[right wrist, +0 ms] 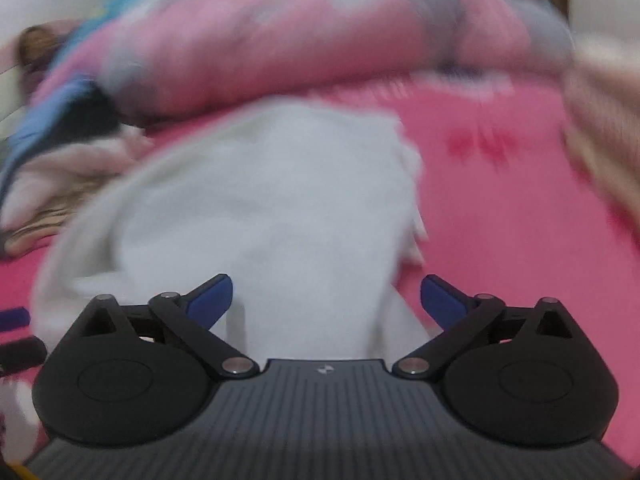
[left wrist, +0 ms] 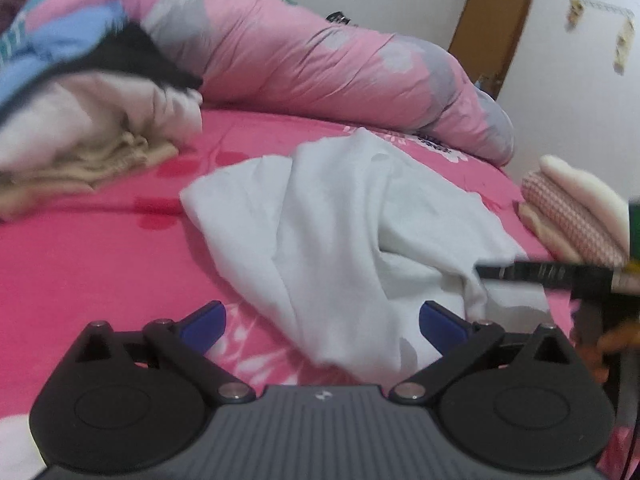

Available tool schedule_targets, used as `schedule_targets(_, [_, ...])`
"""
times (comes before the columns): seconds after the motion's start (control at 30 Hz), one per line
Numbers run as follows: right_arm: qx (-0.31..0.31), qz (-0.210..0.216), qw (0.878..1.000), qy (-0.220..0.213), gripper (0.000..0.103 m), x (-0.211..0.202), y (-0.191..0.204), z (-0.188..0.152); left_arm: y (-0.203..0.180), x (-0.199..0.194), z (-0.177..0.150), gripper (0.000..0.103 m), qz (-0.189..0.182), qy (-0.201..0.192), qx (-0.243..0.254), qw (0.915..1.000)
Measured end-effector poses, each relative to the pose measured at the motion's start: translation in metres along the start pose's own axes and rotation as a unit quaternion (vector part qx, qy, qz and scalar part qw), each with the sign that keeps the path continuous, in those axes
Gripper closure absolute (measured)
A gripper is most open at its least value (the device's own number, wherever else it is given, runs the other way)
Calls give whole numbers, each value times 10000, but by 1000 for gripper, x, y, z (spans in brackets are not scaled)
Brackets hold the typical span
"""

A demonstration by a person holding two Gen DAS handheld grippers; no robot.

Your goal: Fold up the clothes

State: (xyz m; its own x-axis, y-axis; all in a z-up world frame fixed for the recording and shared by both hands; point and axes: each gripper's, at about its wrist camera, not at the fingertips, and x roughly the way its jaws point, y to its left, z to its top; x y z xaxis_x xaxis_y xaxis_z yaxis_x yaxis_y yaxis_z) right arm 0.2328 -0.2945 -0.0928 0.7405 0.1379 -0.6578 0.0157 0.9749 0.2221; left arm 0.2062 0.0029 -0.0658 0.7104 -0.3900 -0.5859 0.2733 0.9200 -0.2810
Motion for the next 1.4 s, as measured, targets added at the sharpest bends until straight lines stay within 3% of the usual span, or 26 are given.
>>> schedule_targets(0.03, [121,40,9999,15,52,1,-5,-1,1,5,1,5,6,1,-41,10000])
schedule_targets(0.07, [232,75,9997,11,60,2,-9,-3,1,10,2,9,19,28,-56,10000])
schedule_targets(0.1, [278,292,9992,-23,90,-2,-11,-2,0,15,2,12,40,79,-47,9999])
schedule_targets(0.13, [316,530,9981,-60,101,-6,-13,-2,-1,18,2,17,61,116,-26,9999])
schedule_targets(0.33, [503,1869,9779,-786,102,-65,-2,-3,-9,5,-8,44,191,189,157,9995])
schedule_targets(0.53, [344,2861,9476,-1378,102,-142,-3,-22,-16,-28,-16,48,210,137,220,9994])
schedule_targets(0.7, [316,3103,9321,-1840,102,-203,-39,-57,-20,-56,-23,40,-7,-7,143,9999])
schedule_targets(0.8, [656,2467,9471,-1947,102,-225,-81,-90,-27,-61,-28,30,-84,12,212,9997])
schedule_targets(0.9, [1080,940,9779,-1521,100,-227,-119,-116,-34,-61,-34,30,-202,100,301,9993])
schedule_targets(0.93, [1273,543,9818,-1298,97,-225,-130,-120,-37,-60,-35,29,-233,121,337,9991])
schedule_targets(1.0, [1625,-38,9815,-1011,96,-224,-147,-125,-41,-60,-37,29,-276,134,386,9988])
schedule_targets(1.07, [1813,-409,9772,-1025,85,-227,-154,-123,-43,-61,-39,29,-287,109,387,9988])
schedule_targets(1.13, [1593,-851,9756,-1250,61,-232,-146,-109,-39,-61,-39,28,-280,74,321,9991])
schedule_targets(1.2, [1286,-1192,9726,-1528,53,-235,-133,-94,-33,-61,-40,28,-249,53,242,9994])
schedule_targets(1.27, [751,-1338,9721,-1776,51,-233,-108,-73,-26,-61,-42,28,-220,42,154,9996])
schedule_targets(1.33, [235,-1171,9747,-1891,44,-223,-80,-59,-16,-62,-44,28,-219,53,21,9997])
schedule_targets(1.4, [-286,-585,9830,-1717,39,-202,-42,-40,-6,-64,-47,28,-258,61,-143,9995])
